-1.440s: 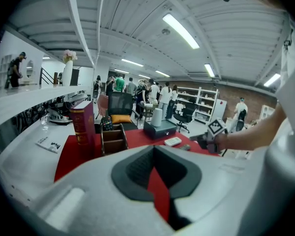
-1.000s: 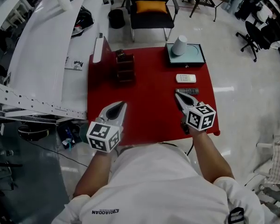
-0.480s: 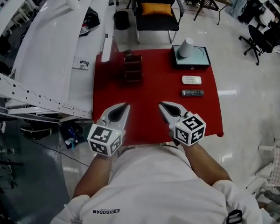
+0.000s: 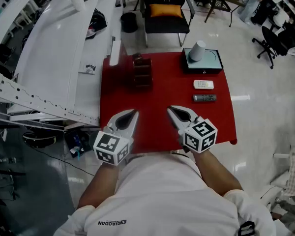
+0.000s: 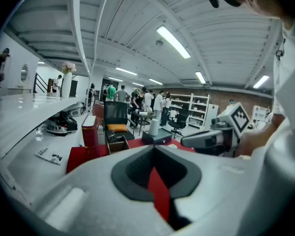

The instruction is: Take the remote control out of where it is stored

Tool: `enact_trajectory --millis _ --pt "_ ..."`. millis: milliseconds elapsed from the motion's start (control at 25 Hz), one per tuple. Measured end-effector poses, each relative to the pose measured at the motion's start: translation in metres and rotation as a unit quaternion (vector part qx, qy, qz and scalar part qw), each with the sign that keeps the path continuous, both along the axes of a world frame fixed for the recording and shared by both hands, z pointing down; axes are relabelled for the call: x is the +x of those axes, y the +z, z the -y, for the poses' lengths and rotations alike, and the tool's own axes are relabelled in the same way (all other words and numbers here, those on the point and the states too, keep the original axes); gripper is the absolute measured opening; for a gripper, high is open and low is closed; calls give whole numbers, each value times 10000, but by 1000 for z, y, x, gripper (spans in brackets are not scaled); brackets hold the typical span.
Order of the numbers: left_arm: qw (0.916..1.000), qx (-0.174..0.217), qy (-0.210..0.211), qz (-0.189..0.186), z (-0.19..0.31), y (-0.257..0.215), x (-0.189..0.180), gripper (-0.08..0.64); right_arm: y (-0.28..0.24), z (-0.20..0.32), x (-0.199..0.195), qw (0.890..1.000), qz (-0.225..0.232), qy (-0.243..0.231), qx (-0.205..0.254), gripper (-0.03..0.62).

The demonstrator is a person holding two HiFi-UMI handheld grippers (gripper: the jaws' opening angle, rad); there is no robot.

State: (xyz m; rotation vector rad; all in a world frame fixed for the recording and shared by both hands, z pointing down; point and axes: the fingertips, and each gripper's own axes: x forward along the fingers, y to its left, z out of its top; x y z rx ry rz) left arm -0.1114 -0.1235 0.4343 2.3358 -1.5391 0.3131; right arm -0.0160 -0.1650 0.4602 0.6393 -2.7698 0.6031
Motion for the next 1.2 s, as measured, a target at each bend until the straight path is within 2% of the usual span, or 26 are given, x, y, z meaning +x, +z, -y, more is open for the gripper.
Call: enact_trajectory --millis 280,480,800,1040,1200 --pt "9999 -21 -102 133 1 4 -9 2 1 1 -5 10000 10 -39 -16 5" --pt "9999 -104 -88 -82 2 9 -8 2 3 4 -6 10000 -2 -65 -57 5" --pt "9995 -248 -216 11 3 18 -18 3 10 12 -19 9996 -152 -217 -86 5" --pt "9989 -333 -301 151 3 25 -30 2 9 31 -40 9976 -455 -431 303 5" --pt "9983 -349 -435 164 1 27 -41 3 10 63 -61 9930 -750 -482 769 5"
